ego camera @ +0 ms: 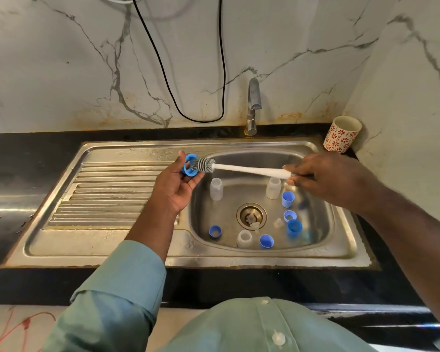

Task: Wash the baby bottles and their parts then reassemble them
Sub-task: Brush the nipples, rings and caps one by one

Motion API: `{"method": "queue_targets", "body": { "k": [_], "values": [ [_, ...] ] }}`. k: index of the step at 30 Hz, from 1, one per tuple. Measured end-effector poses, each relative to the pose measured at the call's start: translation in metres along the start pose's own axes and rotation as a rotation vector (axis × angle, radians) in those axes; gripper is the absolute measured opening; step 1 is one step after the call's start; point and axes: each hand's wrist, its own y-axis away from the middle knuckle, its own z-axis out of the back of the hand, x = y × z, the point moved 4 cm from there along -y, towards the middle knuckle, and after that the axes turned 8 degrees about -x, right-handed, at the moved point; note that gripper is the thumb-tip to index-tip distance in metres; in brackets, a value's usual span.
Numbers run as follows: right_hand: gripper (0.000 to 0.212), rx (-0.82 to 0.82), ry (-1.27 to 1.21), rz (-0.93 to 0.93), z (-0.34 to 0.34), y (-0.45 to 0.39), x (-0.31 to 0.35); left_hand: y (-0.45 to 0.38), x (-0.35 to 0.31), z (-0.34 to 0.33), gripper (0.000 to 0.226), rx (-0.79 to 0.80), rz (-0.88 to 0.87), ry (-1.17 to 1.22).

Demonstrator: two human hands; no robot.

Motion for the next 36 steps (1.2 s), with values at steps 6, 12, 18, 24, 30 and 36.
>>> {"method": "queue_targets", "body": {
  "k": [6,12,18,24,30,36],
  "values": [
    [0.027,0.100,-0.136,-0.006,-0.002,-0.008,0.005,-0.008,-0.009,-0.007,0.035,-0.019,-0.032,-0.014],
    [0.035,0.021,0.036,0.090,0.011,-0.023,0.007,-0.008,-0.012,-0.009,0.027,0.011,-0.034,-0.051],
    [0.031,-0.026,0.051,0.004,0.025,-0.034,-0.008,-0.012,-0.008,-0.014,0.031,0.041,-0.015,-0.066],
    [0.038,0.114,0.076,0.056,0.002,-0.035,0.001,-0.021,-0.022,-0.018,0.035,0.013,-0.047,-0.059],
    [0.034,0.093,-0.021,0.095,0.001,-0.032,0.006,-0.023,-0.026,-0.023,0.027,0.014,-0.056,-0.034],
    [0.044,-0.050,0.290,0.047,0.029,-0.034,0.001,-0.022,-0.011,-0.023,0.040,0.037,-0.044,-0.100]
  ]
}}
